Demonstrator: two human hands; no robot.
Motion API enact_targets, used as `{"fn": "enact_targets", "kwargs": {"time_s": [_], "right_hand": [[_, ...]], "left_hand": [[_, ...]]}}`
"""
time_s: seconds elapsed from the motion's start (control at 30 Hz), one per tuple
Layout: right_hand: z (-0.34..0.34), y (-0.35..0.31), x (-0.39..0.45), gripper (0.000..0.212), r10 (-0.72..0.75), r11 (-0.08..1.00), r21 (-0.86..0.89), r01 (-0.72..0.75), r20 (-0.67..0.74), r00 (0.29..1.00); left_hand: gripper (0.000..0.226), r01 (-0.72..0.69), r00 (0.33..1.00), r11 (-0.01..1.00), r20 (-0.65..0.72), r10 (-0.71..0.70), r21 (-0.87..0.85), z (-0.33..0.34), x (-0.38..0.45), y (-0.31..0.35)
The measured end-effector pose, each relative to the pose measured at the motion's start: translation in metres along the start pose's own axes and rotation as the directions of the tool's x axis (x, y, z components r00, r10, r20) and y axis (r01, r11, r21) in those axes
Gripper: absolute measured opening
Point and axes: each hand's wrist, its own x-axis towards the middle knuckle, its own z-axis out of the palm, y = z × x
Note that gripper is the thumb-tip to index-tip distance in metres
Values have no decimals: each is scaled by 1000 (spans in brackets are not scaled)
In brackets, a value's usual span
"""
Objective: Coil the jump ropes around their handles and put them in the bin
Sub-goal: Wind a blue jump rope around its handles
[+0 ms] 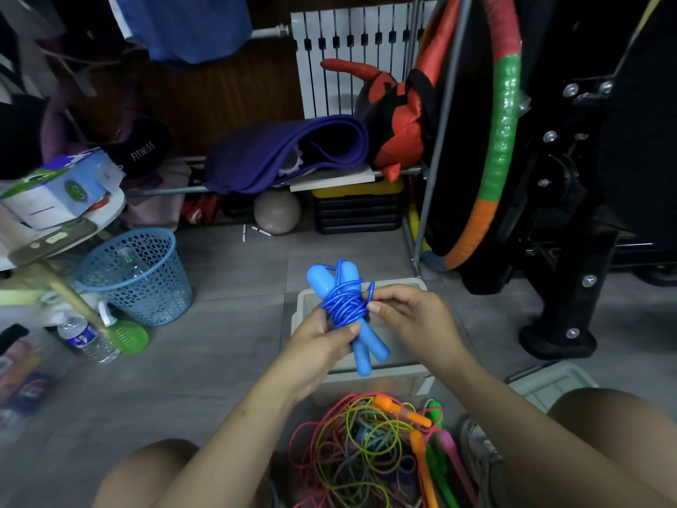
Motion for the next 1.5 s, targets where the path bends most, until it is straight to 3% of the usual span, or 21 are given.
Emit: {"fn": "enact_targets", "kwargs": {"time_s": [0.1,0.27,0.4,0.63,0.77,0.93,1.03,1.13,1.23,1.3,1.5], "right_hand": [[0,-1,-2,14,-34,996,-89,32,-20,999],[2,0,-2,8,-133,973,-196,125,-26,991],[0,2,-2,10,-265,892,-400,212,-82,961],[9,-4,-10,14,-191,961,-219,171,-73,979],[3,-3,-6,12,-229,939,-282,195,-90,969],[2,-6,-8,9,-339,872,-399,283,-77,938],[3,-5,-9,13,-368,849,-431,305,-68,927],[2,-5,-8,23,-288,898,-361,251,-51,956],[3,2,-5,16,-405,851,-402,339,-90,910],[4,5,-3,17,-407,850,-411,328,-120,905],[1,4,-1,18,-421,812,-430,395,38,906]], "left_hand": [[52,113,990,982,102,-99,-151,-2,-1,7],[22,129,992,984,4,-130,-122,4,-1,6],[22,125,991,980,-18,-130,-152,5,2,9],[27,212,977,955,68,-203,-209,6,-2,16],[31,191,980,967,91,-178,-170,7,-7,14],[17,105,994,989,50,-100,-106,5,-9,16],[16,108,993,993,60,-105,-40,3,-9,17],[24,123,991,992,56,-124,22,1,-9,16],[27,166,983,986,80,-167,8,-1,-9,20],[26,172,978,985,120,-174,25,-3,-11,22],[22,108,985,986,119,-123,123,-8,-13,25]]}}
